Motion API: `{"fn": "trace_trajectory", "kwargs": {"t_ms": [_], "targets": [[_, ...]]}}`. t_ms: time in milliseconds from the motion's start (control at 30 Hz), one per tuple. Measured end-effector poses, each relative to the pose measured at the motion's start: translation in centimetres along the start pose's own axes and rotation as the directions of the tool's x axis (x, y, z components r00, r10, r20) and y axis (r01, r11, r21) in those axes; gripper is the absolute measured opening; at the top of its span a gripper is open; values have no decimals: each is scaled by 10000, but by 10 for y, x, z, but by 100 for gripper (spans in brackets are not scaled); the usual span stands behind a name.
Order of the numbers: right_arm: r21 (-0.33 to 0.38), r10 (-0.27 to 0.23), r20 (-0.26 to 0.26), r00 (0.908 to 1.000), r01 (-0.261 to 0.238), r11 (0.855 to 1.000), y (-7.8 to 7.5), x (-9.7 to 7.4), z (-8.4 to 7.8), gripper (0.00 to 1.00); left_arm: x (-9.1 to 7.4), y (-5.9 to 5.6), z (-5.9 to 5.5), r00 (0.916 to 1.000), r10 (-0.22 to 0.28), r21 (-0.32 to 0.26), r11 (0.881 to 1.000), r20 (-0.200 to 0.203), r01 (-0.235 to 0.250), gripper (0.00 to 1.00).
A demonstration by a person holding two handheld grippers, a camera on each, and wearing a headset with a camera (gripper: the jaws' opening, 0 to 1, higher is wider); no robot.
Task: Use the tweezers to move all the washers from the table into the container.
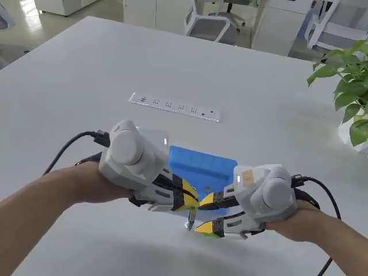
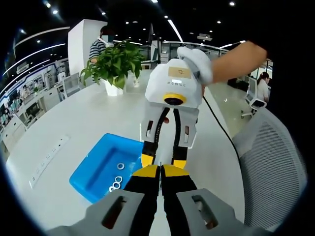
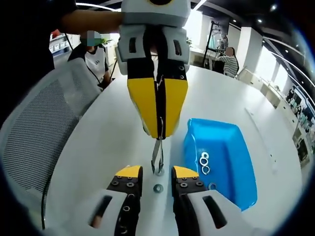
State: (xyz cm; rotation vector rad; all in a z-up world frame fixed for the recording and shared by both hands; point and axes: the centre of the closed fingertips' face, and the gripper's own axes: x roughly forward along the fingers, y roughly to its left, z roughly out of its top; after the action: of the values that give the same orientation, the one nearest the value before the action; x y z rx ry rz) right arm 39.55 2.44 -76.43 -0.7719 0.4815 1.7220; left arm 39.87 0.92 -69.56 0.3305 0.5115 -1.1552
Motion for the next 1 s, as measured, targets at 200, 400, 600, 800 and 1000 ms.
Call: {"fn": "trace_trajectory", "kwargs": {"t_ms": [200,400,600,800,1000], "targets": [[-344,145,-241,9996,-153,9993,-4,8,-3,16,2,-1,0,10000,-36,8,10000,16,36,5],[-697,524,-408,9978,-552,9960,0,11,-4,11,2,-1,0,10000,-10,-17,10000,-6,10,5],[-611,622,-429,9971,-648,9960,0,11,-5,10,3,0,-1,10000,-13,-44,10000,-21,12,5],[-327,537,-314,9981,-547,9980,1,11,-5,9,5,1,-1,10000,14,-108,9999,-65,-14,5],[-164,525,-319,9981,-531,9985,0,12,-5,8,4,1,-1,9999,13,-31,10000,-171,-13,5]]}}
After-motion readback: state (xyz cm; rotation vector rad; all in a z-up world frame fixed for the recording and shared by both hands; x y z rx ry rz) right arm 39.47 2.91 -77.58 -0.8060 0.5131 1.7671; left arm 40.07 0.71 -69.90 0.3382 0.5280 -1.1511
